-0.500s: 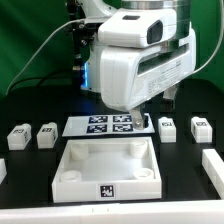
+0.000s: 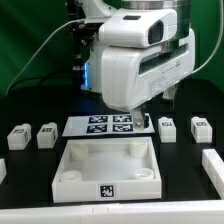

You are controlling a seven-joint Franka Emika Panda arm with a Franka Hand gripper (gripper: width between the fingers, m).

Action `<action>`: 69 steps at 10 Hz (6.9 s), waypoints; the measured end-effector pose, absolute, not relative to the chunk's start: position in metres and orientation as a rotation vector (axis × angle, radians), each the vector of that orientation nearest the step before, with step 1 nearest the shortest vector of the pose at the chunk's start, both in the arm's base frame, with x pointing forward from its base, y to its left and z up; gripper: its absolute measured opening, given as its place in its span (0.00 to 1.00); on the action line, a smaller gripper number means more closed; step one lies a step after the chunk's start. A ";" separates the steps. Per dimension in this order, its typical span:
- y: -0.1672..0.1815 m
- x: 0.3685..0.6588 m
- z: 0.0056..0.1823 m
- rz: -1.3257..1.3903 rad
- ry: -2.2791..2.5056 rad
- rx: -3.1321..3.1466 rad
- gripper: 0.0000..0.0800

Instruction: Assemble one leg

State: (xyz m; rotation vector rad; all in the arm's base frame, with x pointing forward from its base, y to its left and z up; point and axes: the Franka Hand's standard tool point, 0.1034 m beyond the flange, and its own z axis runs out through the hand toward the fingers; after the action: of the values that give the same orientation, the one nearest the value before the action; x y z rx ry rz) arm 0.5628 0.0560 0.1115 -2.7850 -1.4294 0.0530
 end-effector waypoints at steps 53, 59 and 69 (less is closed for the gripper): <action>0.068 0.497 0.004 -0.084 -2.166 -2.178 0.81; 0.071 0.496 0.027 -0.100 -2.018 -2.344 0.81; 0.181 0.454 0.045 -0.060 -0.296 -2.996 0.81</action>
Offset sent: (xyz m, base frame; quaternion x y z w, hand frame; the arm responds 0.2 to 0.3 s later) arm -0.0778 -0.0301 -0.0166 -0.0017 0.0442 -0.3027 0.9521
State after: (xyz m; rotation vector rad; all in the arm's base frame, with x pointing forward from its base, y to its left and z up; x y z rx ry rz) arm 0.4538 0.1805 0.0448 -2.9961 -0.2960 -0.0597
